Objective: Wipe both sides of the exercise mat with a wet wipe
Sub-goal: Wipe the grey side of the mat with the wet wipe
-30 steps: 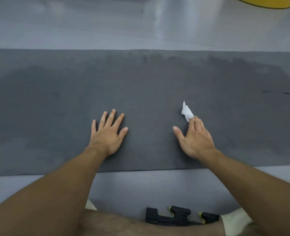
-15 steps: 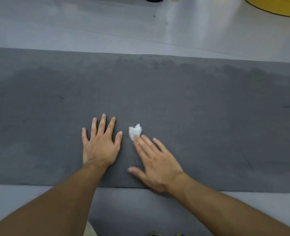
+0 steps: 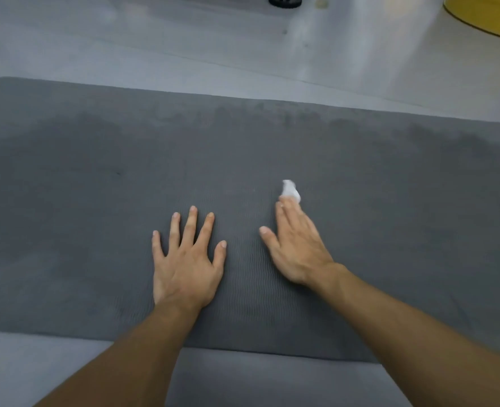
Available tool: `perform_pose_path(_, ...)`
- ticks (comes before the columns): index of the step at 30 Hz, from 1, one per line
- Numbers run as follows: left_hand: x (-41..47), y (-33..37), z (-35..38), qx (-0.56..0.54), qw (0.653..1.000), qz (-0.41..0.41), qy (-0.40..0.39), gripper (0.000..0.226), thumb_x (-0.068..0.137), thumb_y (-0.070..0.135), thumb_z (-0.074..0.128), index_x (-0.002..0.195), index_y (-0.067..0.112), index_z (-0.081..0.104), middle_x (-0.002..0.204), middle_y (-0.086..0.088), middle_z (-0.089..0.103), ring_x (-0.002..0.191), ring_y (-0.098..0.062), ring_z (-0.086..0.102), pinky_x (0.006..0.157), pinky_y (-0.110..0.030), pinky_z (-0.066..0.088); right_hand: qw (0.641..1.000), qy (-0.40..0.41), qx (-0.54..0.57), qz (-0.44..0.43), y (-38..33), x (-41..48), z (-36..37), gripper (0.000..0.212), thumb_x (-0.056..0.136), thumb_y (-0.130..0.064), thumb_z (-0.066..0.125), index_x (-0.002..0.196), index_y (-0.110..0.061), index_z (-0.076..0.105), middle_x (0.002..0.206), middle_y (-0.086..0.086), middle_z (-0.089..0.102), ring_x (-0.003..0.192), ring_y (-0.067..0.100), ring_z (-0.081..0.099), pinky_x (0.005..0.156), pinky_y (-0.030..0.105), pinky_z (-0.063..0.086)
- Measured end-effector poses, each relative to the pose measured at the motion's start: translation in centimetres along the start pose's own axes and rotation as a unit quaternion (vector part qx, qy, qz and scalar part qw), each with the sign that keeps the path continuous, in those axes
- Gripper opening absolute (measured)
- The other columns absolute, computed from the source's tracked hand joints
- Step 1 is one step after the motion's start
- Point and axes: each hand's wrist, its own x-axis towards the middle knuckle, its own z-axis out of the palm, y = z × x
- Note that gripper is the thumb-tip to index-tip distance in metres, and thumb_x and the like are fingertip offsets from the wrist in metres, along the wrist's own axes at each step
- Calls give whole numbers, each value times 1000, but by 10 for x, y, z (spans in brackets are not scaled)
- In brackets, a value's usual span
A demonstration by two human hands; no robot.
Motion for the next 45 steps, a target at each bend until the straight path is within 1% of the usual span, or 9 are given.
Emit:
perform_pose_path(4,2,0,0,-2,1000,1,-1,69,96,64,0,162,41,2,171,9,-5,158,-20,-8,125,-56,0,990,-71,-5,-124,-40,-9,10,74,105,-56,20,162,-10,10,171,0,-3,154,6,-13,127,35,1)
perform_pose_path(8,1,0,1,0,1000,2,1,70,97,64,2,162,40,1,171,8,-5,158,-21,-8,125,-56,1,973,-75,-116,-187,-20,-23,4,82,101,-69,8,163,-14,6,170,-4,-6,153,4,-16,127,38,-2)
perform_pose_path(12,-1,0,0,0,1000,4,-4,70,97,65,1,162,39,0,171,8,-6,158,-21,-9,125,-57,1,984,-35,-165,-53,35,-4,-20,93,92,-75,-9,163,-15,3,170,-5,-3,154,6,-13,127,39,-2)
perform_pose_path(19,1,-2,-1,-7,1000,5,-13,69,97,65,-1,161,40,-6,171,8,-12,157,-21,-14,125,-58,-2,992,38,-36,114,59,46,-28,100,89,-77,7,158,-6,21,164,7,22,153,20,17,125,40,16)
perform_pose_path(26,0,0,1,-9,1000,0,-6,68,98,65,3,162,40,1,171,5,-5,158,-22,-8,125,-58,-1,992,-79,41,-92,-28,39,-1,77,102,-60,16,162,-11,14,170,-3,5,154,4,-7,125,29,-3)
perform_pose_path(33,0,0,-1,-10,1000,-4,-14,70,96,65,-2,161,40,-7,171,6,-13,157,-21,-15,125,-57,-5,958,-106,-124,-237,7,-11,-13,70,105,-58,11,163,-20,4,169,-10,-8,153,2,-14,126,30,-4)
perform_pose_path(35,0,1,-2,-10,1000,-4,-14,71,95,66,-3,161,40,-8,171,6,-14,157,-21,-16,125,-56,-5,961,-70,-170,-208,33,-14,-16,70,104,-56,13,163,-17,12,169,-4,2,156,9,-1,125,32,1)
perform_pose_path(41,0,1,-4,-8,1000,-1,-22,71,95,65,-5,161,39,-9,170,6,-14,156,-21,-17,125,-57,-7,987,44,-131,81,95,17,-30,76,101,-55,17,159,-5,22,167,9,20,154,24,17,125,44,18)
perform_pose_path(45,0,1,-5,-8,1000,-2,-24,70,95,65,-5,160,39,-12,170,6,-17,156,-22,-19,124,-57,-6,987,57,-55,142,76,48,-20,79,101,-54,26,159,-1,15,168,11,13,156,24,9,126,46,14)
